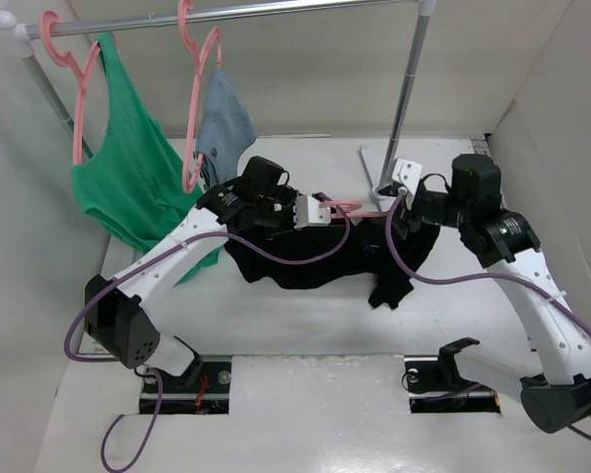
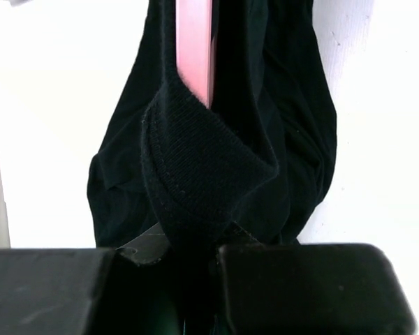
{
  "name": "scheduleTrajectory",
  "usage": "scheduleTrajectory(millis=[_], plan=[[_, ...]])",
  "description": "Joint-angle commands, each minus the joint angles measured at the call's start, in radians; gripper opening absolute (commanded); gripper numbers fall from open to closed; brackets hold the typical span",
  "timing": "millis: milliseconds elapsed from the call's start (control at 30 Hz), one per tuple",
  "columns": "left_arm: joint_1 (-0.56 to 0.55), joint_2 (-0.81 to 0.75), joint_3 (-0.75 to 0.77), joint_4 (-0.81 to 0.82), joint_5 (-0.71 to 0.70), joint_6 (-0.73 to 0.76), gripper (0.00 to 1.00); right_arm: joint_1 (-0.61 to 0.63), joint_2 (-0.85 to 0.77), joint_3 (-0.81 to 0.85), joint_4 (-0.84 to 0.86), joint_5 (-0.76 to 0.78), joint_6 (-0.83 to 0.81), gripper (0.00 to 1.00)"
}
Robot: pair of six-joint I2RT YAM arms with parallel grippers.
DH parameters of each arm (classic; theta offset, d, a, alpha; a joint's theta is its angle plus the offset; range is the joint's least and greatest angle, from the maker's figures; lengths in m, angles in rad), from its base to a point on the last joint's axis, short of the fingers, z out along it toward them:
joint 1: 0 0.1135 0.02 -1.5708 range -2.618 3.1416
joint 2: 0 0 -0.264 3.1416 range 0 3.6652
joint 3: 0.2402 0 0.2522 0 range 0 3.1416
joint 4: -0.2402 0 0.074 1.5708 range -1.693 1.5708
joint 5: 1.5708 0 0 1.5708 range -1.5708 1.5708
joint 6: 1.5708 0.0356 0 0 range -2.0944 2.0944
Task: Place the t-shirt on the hanger
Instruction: Place tshirt on hanger
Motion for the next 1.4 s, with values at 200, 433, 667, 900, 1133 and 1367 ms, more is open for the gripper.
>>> scheduleTrajectory(millis=[200,433,667,900,1133,1367], plan=[[0.003,-0.033,0.087,0.058,0.047,0.006,0.0,0.069,0.111,0.001,0.071,0.064,-0.044,0.68],[0.003,-0.042,0.087,0.058,0.065,0.016,0.0,0.069,0.205,0.023,0.122,0.124,-0.033,0.25],[0.096,-0.042,0.087,0.108,0.065,-0.073,0.0,-0.023,0.037,-0.037,0.075,0.148,-0.024,0.0],[0.153,-0.006,0.128,0.153,0.038,-0.136,0.0,-0.192,-0.08,-0.002,-0.079,0.122,-0.065,0.0],[0.153,0.016,0.137,0.206,-0.021,-0.159,0.25,-0.21,-0.028,0.08,-0.192,0.061,-0.099,0.0],[0.153,-0.027,0.163,0.266,0.061,-0.271,1.0,-0.21,0.038,0.237,-0.183,0.081,0.028,0.0]])
